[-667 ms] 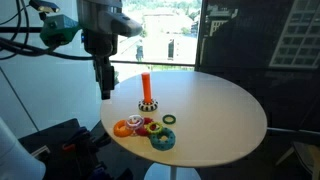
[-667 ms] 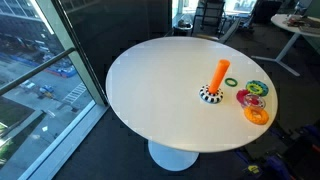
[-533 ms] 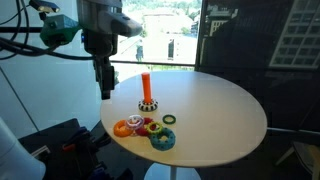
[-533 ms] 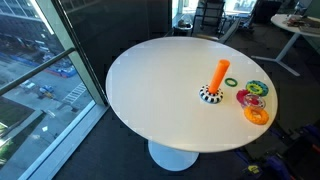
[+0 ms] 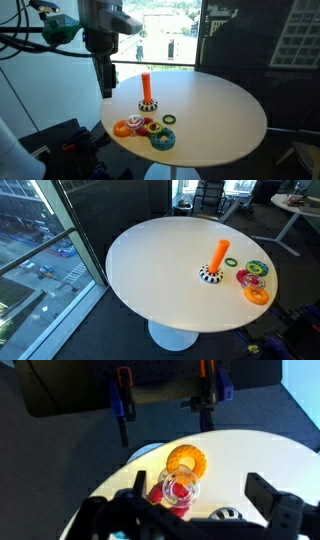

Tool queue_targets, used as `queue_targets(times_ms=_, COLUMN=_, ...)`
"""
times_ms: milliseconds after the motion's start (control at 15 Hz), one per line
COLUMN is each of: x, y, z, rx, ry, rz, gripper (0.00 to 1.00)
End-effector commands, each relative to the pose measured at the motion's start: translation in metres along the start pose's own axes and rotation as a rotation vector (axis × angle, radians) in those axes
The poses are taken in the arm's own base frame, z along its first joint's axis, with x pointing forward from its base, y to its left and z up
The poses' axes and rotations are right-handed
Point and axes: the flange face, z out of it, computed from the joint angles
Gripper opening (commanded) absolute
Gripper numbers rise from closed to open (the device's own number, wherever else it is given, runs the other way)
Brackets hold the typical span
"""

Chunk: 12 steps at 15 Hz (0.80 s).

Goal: Pick up the clear ring and put it on the ring holder

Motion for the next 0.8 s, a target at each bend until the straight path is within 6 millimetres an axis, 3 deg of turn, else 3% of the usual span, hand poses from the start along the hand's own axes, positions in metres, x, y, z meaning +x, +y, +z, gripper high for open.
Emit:
queue_targets(times_ms=0, x=0.011, y=-0.009, z=-0.015, rx=-0.013, ry=0.045, rz=0.034, gripper=1.0)
queue_targets(times_ms=400, x=0.042, y=-0.042, z=-0.016, rx=-0.078, ry=0.107, rz=0.073, gripper=1.0)
queue_targets(times_ms=733, x=0.081, y=-0.063, z=0.011, rx=-0.126, ry=0.113, rz=0.117, gripper=1.0)
